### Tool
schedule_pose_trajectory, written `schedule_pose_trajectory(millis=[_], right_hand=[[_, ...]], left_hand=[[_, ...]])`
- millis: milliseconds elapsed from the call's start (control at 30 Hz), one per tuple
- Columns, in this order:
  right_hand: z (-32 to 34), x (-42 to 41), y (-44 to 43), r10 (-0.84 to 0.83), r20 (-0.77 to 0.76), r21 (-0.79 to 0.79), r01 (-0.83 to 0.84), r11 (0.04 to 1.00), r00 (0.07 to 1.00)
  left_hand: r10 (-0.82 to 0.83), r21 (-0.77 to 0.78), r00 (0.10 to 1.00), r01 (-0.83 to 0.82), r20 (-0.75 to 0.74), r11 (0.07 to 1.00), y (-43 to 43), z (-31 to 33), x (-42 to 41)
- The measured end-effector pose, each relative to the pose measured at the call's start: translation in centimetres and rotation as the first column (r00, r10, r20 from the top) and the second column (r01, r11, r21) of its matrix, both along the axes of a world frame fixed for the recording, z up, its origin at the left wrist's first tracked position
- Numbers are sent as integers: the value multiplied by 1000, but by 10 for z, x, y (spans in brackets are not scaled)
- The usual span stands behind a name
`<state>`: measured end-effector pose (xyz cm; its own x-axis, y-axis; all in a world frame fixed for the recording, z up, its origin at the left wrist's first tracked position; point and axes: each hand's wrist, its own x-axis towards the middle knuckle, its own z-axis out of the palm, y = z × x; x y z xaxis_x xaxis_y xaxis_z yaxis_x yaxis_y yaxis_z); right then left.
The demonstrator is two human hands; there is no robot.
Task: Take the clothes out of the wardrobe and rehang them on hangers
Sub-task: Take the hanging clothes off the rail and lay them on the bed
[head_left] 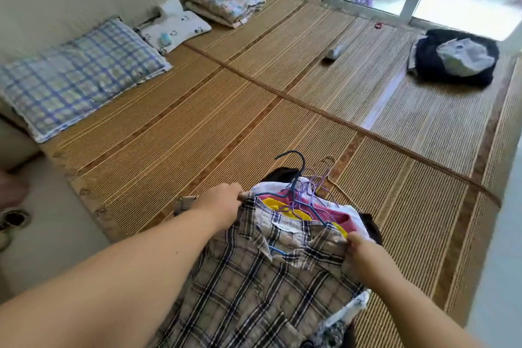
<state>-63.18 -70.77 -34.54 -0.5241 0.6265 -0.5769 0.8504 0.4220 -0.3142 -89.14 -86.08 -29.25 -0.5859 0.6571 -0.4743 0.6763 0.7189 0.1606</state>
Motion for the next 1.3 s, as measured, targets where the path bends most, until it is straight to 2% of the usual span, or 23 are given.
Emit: schedule_pose_trajectory(millis=[133, 233, 400, 533, 700, 867, 967, 1167, 1300], right_hand=[[-32, 1, 4, 26, -5, -9, -26, 1000, 1000], [-41, -9, 4, 17, -58, -88, -22, 996, 998], [-10, -56, -4, 231, -155, 33, -229, 973, 960], [47, -114, -32, 448, -194, 159, -423, 892, 873], [129, -183, -94, 685, -244, 297, -619, 727, 687], [206, -243, -182, 843, -301, 450, -713, 537, 445], [245, -274, -243, 890, -336, 506, -739, 446, 307], [317, -328, -390, 930, -365, 619, -736, 275, 41], [352, -364, -496, 924, -365, 685, -706, 183, -115]], left_hand=[[-15, -74, 989, 26, 150, 997, 8, -29, 10], [-34, -105, 990, 49, 134, 993, -1, -34, 18], [-15, -86, 995, 24, 100, 996, -32, -20, 20], [49, -38, 998, -48, 48, 998, -63, 17, 9], [179, 133, 984, -175, -13, 975, -121, 90, -5], [392, 358, 917, -343, -70, 868, -209, 165, -18], [460, 417, 861, -345, -216, 841, -272, 205, -26], [564, 414, 646, -389, -515, 823, -418, 269, -45], [665, 482, 475, -459, -577, 746, -517, 304, -54]])
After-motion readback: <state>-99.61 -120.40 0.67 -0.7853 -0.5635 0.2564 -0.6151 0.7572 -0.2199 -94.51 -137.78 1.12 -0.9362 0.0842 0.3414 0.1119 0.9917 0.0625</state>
